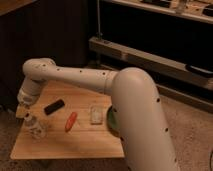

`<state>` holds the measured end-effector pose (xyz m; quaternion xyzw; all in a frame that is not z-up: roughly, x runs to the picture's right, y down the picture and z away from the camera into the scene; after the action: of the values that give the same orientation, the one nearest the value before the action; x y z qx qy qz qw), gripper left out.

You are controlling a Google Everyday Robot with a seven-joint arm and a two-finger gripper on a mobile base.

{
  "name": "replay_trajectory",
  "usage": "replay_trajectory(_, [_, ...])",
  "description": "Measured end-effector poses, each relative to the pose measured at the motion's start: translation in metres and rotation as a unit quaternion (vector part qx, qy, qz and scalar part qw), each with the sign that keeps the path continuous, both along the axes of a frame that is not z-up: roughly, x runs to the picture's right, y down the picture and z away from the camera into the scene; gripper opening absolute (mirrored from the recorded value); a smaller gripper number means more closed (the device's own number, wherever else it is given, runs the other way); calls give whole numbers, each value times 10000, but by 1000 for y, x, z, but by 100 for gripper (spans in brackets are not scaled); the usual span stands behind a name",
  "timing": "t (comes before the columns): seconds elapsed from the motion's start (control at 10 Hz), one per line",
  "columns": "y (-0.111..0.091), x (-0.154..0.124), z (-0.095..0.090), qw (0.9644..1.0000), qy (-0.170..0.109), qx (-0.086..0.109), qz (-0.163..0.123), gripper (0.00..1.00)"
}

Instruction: Knock the bottle over

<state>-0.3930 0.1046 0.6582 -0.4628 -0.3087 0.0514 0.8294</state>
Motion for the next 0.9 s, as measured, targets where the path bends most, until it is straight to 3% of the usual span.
replay_trajectory(0.9, [1, 15, 3, 10000, 62, 4, 60, 2])
